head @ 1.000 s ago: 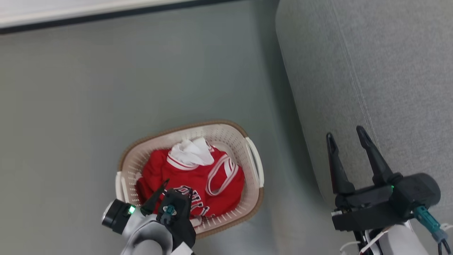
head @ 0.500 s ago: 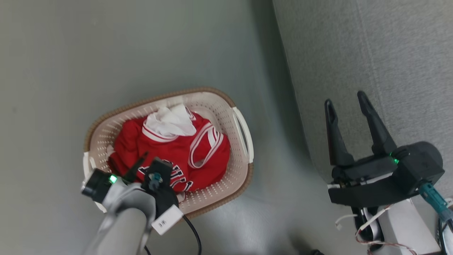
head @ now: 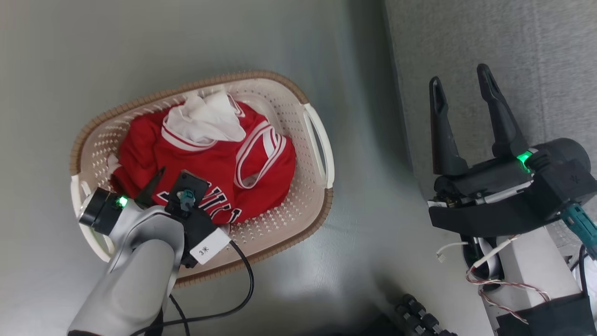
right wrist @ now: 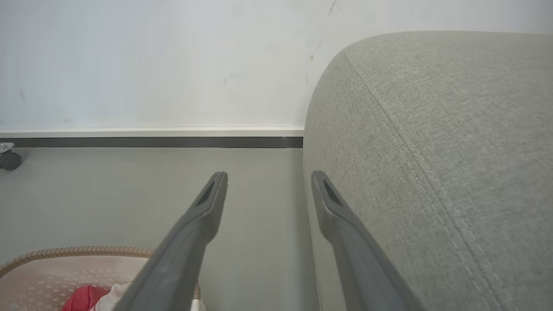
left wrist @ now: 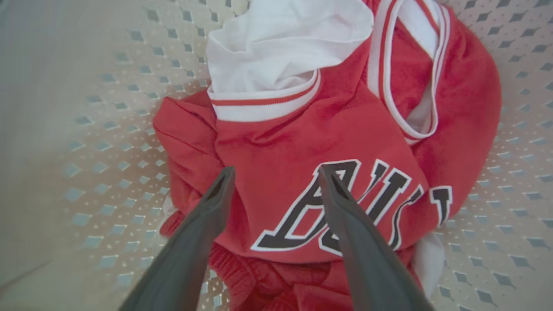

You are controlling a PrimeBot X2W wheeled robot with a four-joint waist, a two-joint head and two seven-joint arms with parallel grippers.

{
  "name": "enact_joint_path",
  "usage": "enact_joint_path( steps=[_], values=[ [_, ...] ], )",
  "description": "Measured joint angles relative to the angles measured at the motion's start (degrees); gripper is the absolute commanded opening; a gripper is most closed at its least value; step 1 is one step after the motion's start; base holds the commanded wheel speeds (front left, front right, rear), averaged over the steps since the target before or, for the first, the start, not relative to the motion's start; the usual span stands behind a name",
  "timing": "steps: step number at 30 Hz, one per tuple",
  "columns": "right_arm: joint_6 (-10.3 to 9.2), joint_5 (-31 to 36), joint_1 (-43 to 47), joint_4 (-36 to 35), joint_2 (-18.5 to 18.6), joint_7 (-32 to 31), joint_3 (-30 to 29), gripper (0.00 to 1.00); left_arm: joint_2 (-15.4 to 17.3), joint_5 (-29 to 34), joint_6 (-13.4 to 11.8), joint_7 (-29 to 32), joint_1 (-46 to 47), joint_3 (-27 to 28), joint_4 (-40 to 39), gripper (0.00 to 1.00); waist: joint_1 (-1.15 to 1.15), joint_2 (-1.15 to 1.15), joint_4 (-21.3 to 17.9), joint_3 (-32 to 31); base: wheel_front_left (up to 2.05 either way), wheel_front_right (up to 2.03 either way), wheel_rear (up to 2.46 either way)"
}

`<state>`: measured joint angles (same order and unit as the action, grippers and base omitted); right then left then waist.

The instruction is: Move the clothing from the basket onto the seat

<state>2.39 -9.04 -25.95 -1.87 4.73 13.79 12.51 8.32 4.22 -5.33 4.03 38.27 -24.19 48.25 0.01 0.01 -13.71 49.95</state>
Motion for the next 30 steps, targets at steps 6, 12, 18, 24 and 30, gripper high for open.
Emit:
enact_joint_path(
  steps=[6,12,18,24,30],
  values=[
    [0.14,-0.01,-1.83,1.66,-0.20,0.43,0.33,1.00,-0.25,1.13,-0.79,0.94,1.62,0.13,1.88,1.00,0.00,0.00,-0.30,2.49,0.00,0.00,0.00],
    [0.14,-0.05,-2.64,3.11,-0.41,0.51,0.54,1.00,-0.26,3.10,-1.31,1.21,2.80,0.44,3.47,1.00,-0.01,0.00,-0.67,3.08,0.00,0.00,0.00],
    [0.14,-0.10,-2.95,4.08,-0.63,0.91,0.68,1.00,-0.25,3.53,-1.56,1.16,3.60,1.20,4.44,1.00,-0.01,-0.01,-0.85,3.00,0.00,0.00,0.00],
    [0.14,-0.70,-3.62,5.00,-0.83,0.92,0.85,1.00,-0.22,4.26,-1.74,1.49,3.95,2.49,5.65,1.00,-0.01,-0.01,-1.03,2.91,0.00,0.00,0.00],
    [0.13,-0.77,-3.87,5.22,-0.93,0.94,1.05,1.00,-0.30,4.26,-1.74,2.45,4.30,5.28,6.84,1.00,-0.01,-0.02,-1.23,3.28,0.00,0.00,0.00]
  ],
)
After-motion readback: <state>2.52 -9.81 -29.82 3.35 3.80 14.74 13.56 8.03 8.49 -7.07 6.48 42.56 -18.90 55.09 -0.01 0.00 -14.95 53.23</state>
